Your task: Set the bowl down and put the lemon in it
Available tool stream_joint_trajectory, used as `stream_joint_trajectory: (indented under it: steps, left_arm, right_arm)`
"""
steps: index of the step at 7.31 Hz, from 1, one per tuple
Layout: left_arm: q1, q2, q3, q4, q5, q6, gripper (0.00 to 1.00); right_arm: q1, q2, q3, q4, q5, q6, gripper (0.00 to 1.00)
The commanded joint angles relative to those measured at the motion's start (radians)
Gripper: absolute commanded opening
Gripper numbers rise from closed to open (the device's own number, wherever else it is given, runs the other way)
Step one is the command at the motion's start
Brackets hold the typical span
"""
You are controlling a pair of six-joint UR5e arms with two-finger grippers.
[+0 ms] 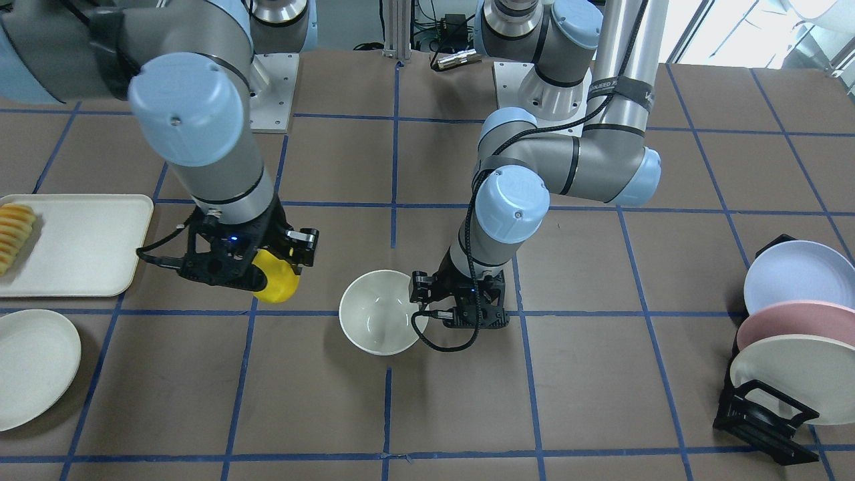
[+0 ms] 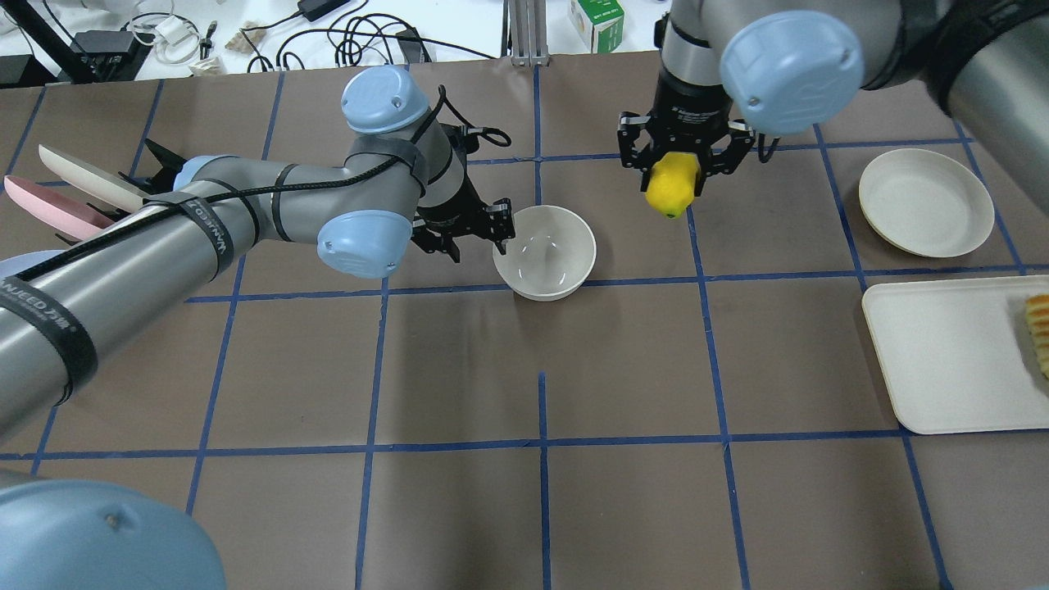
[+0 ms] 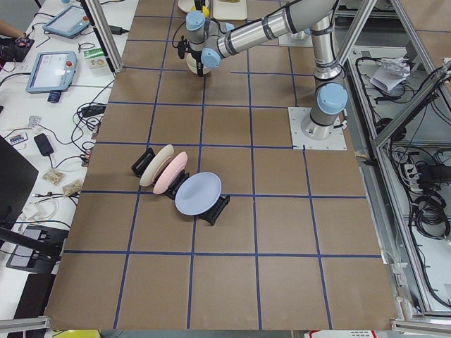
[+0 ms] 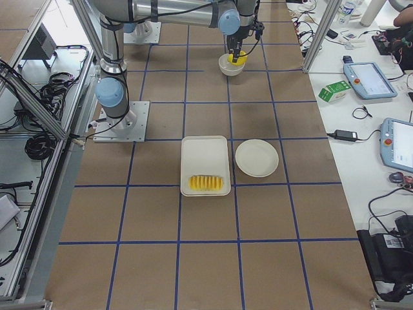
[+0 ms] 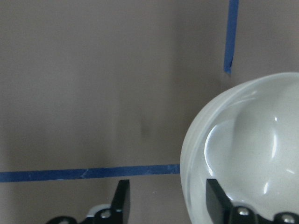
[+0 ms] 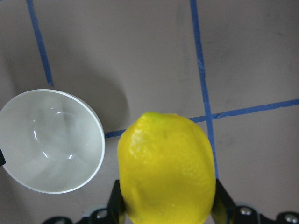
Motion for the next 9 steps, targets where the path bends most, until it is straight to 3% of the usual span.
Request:
stream_joint_trajectory:
  steps: [1, 4, 9]
  left_arm:
    - [0.073, 0.095, 0.024, -0.117, 0.059, 0.093, 0.98]
    - [0.160, 0.219, 0.181, -0.440, 0.147, 0.247, 1.00]
    - [0.156, 0.330, 0.191, -0.539, 0.156, 0.250, 1.00]
  right_arm:
    - [0.059, 0.048, 0.001, -0.059, 0.023, 0.050, 0.00]
    - [0.132, 0.132, 0.001, -0.195, 0.103, 0.060, 0.00]
    - [0.149, 0.228, 0.013, -0.237, 0.107, 0.058, 0.02]
